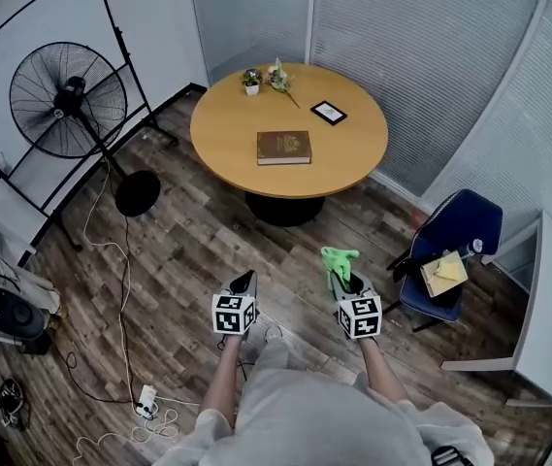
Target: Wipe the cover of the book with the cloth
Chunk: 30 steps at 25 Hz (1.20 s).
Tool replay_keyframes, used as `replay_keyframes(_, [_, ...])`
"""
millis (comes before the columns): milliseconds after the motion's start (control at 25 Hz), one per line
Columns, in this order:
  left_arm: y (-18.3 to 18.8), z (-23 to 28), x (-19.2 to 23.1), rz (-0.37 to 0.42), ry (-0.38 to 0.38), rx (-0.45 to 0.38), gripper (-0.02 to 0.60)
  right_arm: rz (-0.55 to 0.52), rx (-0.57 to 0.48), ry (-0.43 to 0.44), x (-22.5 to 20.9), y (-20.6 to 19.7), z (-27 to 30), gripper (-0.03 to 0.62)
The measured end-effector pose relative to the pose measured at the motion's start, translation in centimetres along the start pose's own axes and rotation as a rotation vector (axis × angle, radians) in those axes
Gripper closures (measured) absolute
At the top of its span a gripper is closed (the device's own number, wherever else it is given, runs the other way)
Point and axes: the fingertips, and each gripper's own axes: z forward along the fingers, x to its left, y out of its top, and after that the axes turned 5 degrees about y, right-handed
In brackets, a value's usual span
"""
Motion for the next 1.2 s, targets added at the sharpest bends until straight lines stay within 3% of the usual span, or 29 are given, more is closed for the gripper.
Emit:
replay_keyframes(600, [7.5,10.3,7.1,0.009,-0.062,0.002,0.572,0.011,0.006,-0.063,-3.9,6.1,10.8,0.496])
replay_keyframes(1200, [9.9,15.4,11.3,0.018,-0.087,0.020,0.572,0.030,0.017,-0.090,-5.4,7.9,17.0,0.496])
